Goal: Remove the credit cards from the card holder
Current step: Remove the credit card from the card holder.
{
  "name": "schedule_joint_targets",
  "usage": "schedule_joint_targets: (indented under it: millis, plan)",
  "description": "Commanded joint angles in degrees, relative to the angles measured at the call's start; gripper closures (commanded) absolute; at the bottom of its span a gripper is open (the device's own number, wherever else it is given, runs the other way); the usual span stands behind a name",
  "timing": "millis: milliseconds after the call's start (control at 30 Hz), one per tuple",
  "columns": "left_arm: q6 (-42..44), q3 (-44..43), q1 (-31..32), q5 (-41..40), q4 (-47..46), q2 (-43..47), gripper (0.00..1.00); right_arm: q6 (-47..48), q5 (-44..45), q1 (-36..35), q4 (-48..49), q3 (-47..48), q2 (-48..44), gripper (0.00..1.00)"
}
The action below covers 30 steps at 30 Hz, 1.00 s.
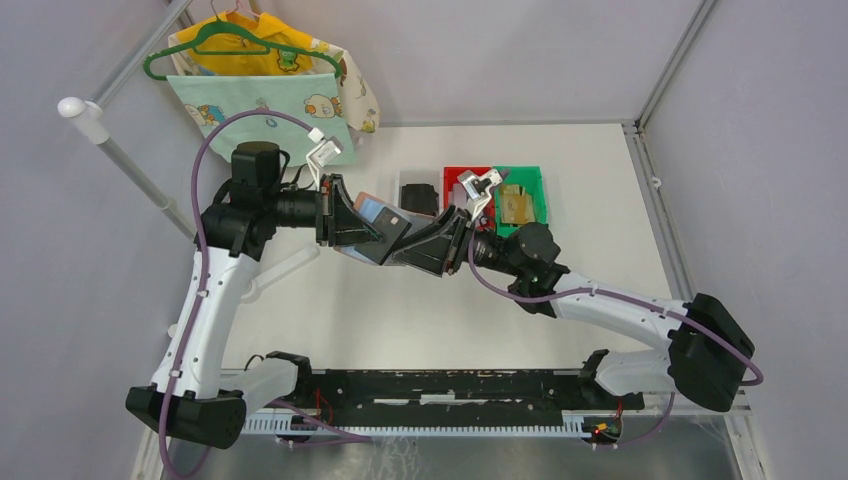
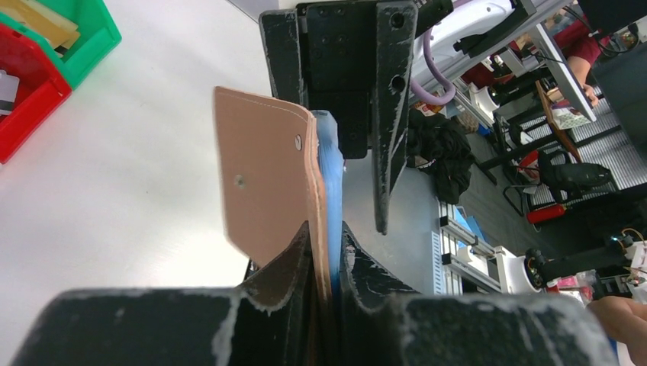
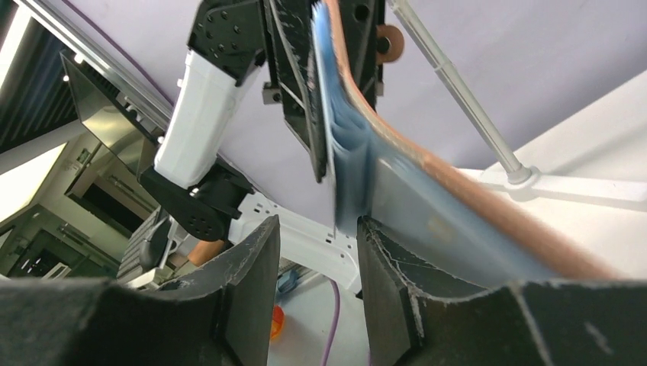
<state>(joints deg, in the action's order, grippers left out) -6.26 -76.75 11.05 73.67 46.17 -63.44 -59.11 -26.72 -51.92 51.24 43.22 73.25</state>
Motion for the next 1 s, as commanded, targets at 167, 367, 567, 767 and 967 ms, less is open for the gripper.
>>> schedule_joint_targets:
  millis: [167, 367, 567, 767, 967]
  plan:
    - [-1.4, 0.3, 0.1, 4.6, -0.6, 1.5, 0.98, -2.9, 0.6, 0.0, 7.9, 3.9, 2.4, 0.57]
    - [-1.7, 0.3, 0.1, 6.6, -0.6, 1.6, 0.98, -4.5, 0.0, 0.0, 10.5, 4.2, 3.7, 0.67]
    - [-1.6, 1.2, 0.0, 7.8, -0.5, 1.7, 0.98, -6.4, -0.3, 0.0, 13.7, 3.8, 4.6, 0.68]
    - [1.3, 1.0, 0.1, 5.7, 2.0, 1.2, 0.96, -7.2, -0.5, 0.0, 16.1, 3.2, 4.5, 1.0]
    - [4.8, -0.2, 0.0, 5.8, 6.3, -0.5, 0.87, -7.3, -0.3, 0.2, 19.0, -1.1, 2.4, 1.0]
